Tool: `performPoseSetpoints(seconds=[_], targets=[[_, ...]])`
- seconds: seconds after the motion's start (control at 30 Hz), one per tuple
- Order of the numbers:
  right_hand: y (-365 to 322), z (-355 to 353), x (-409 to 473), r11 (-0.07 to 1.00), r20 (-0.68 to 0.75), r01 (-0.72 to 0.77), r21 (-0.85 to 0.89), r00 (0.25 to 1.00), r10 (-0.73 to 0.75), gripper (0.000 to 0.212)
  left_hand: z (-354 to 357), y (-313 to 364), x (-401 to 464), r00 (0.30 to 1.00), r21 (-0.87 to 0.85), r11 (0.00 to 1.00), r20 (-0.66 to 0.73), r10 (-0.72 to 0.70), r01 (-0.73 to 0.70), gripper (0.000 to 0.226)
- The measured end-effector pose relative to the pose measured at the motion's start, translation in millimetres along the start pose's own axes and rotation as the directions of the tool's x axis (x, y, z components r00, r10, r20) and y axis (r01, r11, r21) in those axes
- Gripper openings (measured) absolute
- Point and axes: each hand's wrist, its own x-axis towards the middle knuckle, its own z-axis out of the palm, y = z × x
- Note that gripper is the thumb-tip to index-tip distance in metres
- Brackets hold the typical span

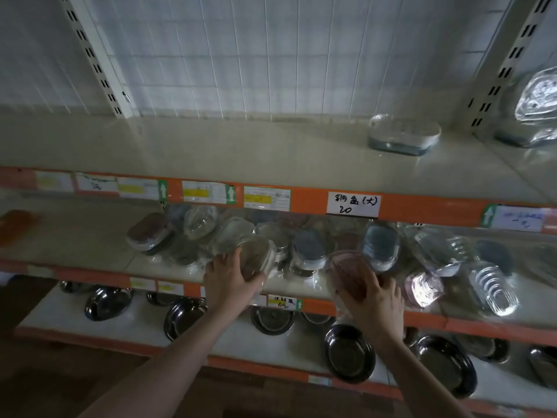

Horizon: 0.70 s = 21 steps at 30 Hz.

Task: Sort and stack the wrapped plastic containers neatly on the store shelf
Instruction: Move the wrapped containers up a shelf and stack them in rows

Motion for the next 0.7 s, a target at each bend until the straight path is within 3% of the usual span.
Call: performPoseSetpoints(seconds=[0.33, 0.47, 0.6, 0.7], targets=[[-1, 50, 39, 0.999, -0.088, -0.040, -0.019, 0.995, 0.038, 0.071, 43, 15, 50, 0.999, -0.006, 0.999, 0.015, 0.043, -0.043, 0.076], [1, 70, 69, 0.999, -0.144, 0.007, -0.038, 0.990, -0.012, 0.086, 72, 27, 74, 0.999, 0.028, 0.998, 0.016, 0.047, -0.047, 0.076], [6, 89, 98, 0.997, -0.119, 0.021, -0.075, 0.992, -0.030, 0.065, 105, 28, 98, 0.998, 0.067, 0.997, 0.037, 0.043, -0.046, 0.076], [12, 107, 116, 0.994, -0.165, 0.052, -0.096, 0.984, -0.067, 0.060, 123, 29, 111, 0.998, 0.116, 0.991, 0.035, 0.055, -0.059, 0.077]])
